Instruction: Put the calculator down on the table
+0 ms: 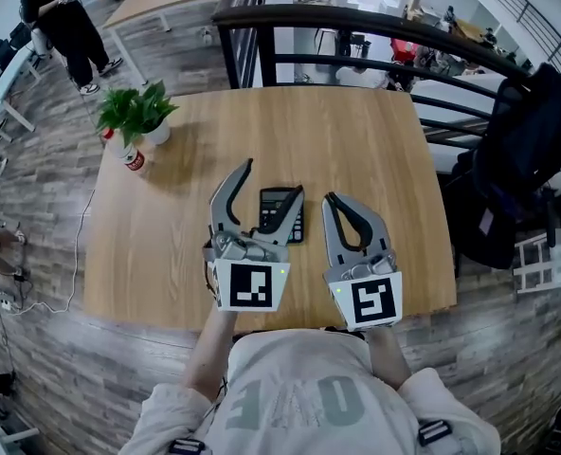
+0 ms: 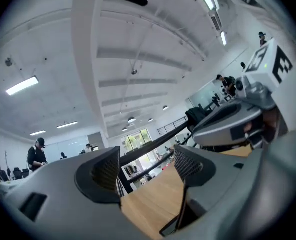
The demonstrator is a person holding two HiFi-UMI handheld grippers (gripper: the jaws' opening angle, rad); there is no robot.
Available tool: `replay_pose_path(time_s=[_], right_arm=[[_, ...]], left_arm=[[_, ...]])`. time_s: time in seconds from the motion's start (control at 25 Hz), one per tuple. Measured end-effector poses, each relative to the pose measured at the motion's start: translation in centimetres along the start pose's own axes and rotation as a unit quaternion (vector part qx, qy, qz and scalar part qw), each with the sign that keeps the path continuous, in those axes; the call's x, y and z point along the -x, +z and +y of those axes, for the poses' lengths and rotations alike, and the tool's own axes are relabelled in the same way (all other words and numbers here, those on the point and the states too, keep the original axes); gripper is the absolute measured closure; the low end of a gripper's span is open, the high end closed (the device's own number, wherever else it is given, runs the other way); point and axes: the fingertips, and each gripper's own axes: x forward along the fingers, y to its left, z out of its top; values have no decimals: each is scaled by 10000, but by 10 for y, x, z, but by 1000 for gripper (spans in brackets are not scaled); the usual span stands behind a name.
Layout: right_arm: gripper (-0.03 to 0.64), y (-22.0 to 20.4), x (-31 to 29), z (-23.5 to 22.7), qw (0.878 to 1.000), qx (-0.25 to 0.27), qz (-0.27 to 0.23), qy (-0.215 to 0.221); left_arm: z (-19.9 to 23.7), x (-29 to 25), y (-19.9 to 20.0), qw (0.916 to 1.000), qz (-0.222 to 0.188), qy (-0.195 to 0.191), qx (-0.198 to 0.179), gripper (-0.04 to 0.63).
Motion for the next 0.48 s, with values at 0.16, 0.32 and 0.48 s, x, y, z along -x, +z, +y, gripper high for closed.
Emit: replay_pose_path(time_s=[0.16, 0.32, 0.48], right_arm=[[597, 21, 3, 5, 9990, -169, -418, -17], [596, 30, 3, 8, 9977, -186, -651, 15], [597, 41, 7, 13, 9952, -431, -881, -4]], left_arm=[[9, 26, 28, 9980, -317, 333, 443, 258], [20, 35, 29, 9958, -397, 687, 455, 282], [32, 58, 29, 9884, -433, 1300, 652, 580]])
